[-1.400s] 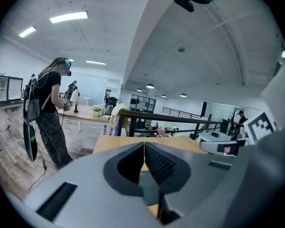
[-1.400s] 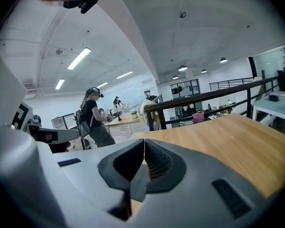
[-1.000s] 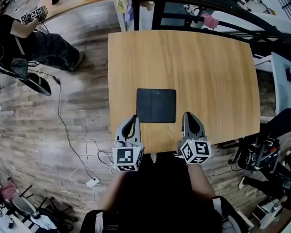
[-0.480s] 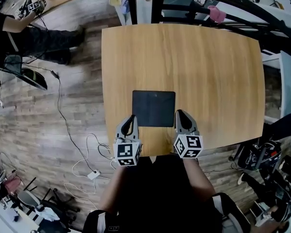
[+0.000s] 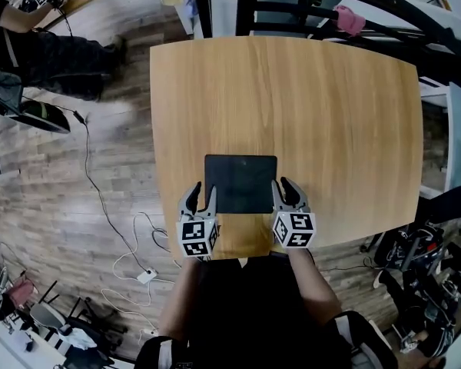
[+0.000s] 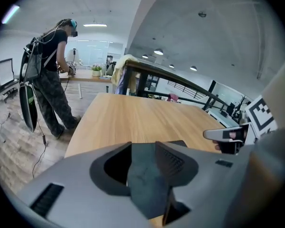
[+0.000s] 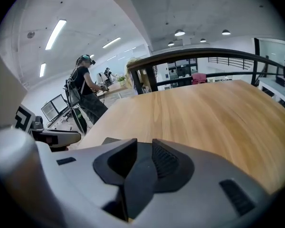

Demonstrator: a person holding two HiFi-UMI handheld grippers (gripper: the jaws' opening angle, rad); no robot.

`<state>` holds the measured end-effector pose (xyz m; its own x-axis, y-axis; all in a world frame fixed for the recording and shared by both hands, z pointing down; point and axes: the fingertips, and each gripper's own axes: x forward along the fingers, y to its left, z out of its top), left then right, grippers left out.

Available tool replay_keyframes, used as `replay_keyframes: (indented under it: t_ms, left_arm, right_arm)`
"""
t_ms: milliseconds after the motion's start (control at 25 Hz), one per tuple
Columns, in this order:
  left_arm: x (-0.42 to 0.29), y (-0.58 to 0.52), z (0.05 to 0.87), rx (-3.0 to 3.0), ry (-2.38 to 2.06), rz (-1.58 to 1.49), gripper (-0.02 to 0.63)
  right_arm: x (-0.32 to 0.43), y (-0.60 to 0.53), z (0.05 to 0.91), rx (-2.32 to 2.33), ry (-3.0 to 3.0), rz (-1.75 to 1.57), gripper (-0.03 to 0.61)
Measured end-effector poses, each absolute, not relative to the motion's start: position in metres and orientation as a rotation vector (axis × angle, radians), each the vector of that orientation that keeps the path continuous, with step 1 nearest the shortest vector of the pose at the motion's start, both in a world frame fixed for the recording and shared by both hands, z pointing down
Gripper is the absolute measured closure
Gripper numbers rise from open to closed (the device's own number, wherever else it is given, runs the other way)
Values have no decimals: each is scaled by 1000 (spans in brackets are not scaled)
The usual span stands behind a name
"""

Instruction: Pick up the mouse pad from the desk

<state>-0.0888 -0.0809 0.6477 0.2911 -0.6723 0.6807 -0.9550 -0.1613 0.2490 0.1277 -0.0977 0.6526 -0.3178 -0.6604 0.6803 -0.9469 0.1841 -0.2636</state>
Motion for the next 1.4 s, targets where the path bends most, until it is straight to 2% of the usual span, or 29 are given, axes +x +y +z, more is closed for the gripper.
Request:
replay_keyframes:
  t_ms: [160,400,640,1400]
  left_arm:
    - [-85,-89,673,1893,-1394,610,422]
    - [-80,-87,712,1830,-1313,666,414]
    - [-87,-91,731,1775,-1294,675,379]
    - [-75,-85,742,1750,-1239,723,370]
  right_arm:
    - [126,-99,679,1453,-2004,988,438]
    - [127,-92,718,1343,-1911,1047,380]
    - [126,-90,735,1318,-1863,1070,379]
    - [124,-87,751,1299,-1803,1101,379]
